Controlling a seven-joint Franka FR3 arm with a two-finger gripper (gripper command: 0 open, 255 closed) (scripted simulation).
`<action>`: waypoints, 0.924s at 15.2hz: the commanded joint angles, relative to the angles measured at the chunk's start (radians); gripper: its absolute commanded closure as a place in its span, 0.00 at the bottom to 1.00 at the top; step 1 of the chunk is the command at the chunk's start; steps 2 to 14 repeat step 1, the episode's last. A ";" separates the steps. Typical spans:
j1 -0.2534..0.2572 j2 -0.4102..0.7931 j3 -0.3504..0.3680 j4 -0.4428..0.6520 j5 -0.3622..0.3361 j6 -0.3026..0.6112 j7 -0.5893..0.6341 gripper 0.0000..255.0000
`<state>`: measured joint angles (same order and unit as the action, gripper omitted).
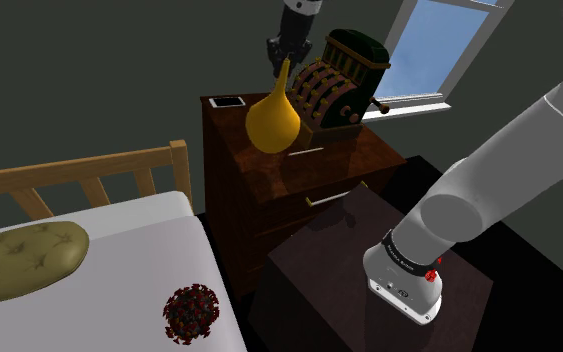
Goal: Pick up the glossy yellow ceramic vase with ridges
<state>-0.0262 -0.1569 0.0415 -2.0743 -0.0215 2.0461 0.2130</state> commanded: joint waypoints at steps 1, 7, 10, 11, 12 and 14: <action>0.000 0.002 0.000 0.013 0.000 -0.009 0.000 1.00; 0.000 0.002 0.000 0.013 0.000 -0.009 0.000 1.00; 0.000 0.002 0.000 0.013 0.000 -0.009 0.000 1.00; 0.000 0.002 0.000 0.013 0.000 -0.009 0.000 1.00; 0.000 0.002 0.000 0.013 0.000 -0.009 0.000 1.00; 0.000 0.002 0.000 0.013 0.000 -0.009 0.000 1.00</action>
